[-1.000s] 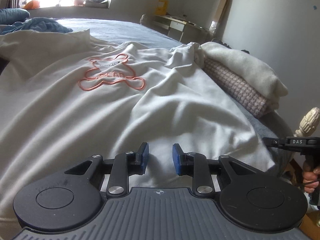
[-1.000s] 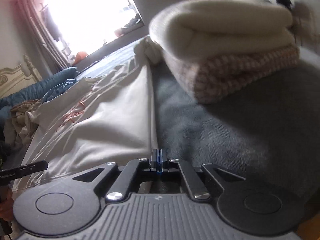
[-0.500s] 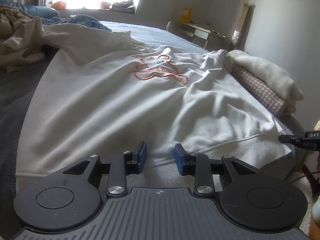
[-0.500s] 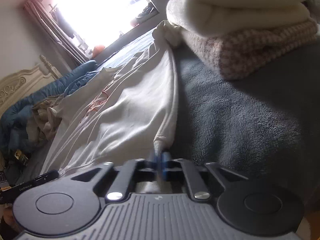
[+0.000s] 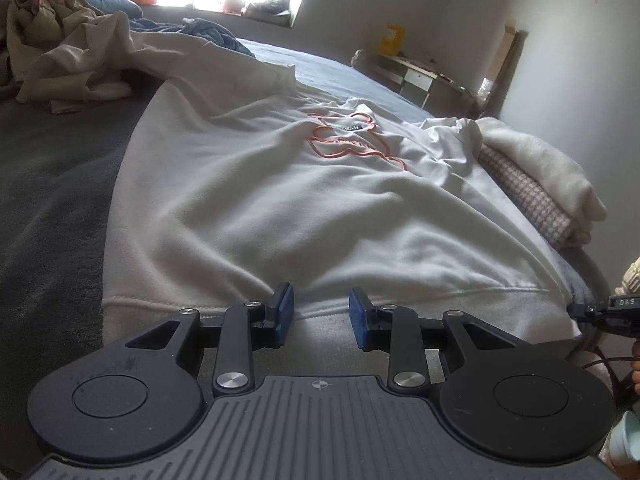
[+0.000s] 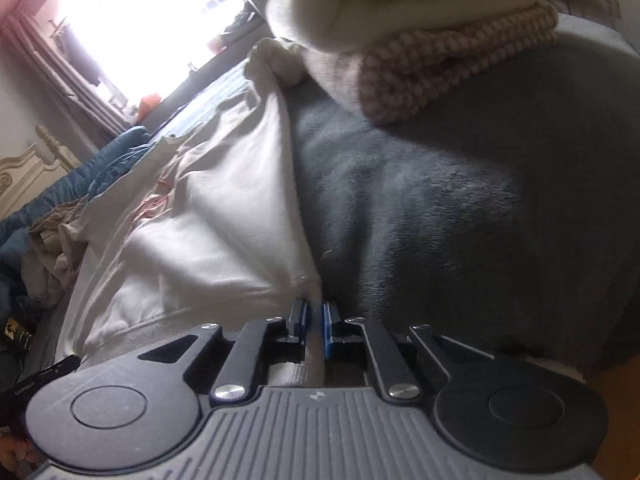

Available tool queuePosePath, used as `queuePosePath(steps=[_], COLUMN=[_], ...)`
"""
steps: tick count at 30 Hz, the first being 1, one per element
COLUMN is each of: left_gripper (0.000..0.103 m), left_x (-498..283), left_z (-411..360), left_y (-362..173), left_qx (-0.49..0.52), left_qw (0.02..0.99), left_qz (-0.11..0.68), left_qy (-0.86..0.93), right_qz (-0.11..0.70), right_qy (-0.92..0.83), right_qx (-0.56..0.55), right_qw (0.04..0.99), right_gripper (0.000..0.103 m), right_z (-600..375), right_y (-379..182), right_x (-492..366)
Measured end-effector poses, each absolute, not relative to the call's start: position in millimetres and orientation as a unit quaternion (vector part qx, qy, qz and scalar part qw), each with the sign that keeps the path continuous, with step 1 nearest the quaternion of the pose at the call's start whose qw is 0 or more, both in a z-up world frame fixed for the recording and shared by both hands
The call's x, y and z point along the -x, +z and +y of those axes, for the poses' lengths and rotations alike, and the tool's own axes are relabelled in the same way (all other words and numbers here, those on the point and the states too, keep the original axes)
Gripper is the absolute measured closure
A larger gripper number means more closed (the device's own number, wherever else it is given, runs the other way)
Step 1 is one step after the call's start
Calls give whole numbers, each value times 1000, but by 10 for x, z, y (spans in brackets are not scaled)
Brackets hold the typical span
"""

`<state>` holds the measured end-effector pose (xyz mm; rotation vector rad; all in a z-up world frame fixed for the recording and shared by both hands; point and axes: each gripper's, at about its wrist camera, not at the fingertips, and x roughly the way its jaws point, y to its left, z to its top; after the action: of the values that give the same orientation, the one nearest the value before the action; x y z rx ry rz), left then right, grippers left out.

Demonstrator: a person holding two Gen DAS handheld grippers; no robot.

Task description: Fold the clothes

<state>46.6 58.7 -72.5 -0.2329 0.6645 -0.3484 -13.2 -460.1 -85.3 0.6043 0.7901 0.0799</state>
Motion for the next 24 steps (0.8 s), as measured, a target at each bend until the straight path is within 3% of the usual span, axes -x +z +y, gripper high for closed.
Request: queuePosePath(steps=[3, 7, 9, 11, 20, 24], left_gripper=[73, 72, 71, 71, 70, 70], left_x=[-445, -463, -497, -521, -520, -484], left_z=[618, 630, 629, 632, 744, 736], left_y=[-688, -628, -597, -568, -393, -357], left_qx=[121, 130, 138, 148, 185, 179], left_qw=[926, 927, 926, 925, 923, 926], left_qz=[317, 312, 312, 314, 318, 316], left_qy=[-165, -162, -160, -155, -112, -105], right_qz=[361, 326, 330, 329, 287, 294], right_qy=[-3, -26, 15, 59, 300, 331], right_qx=[-275, -121, -50, 20, 140, 162], right_qw=[891, 937, 943, 942, 899, 882], right_gripper=[81, 52, 47, 36, 13, 13], right_z=[-4609, -4155, -3739, -3315, -1434, -1019], right_y=[-589, 47, 341, 631, 1620, 1697], right_x=[194, 115, -25, -151, 105, 192])
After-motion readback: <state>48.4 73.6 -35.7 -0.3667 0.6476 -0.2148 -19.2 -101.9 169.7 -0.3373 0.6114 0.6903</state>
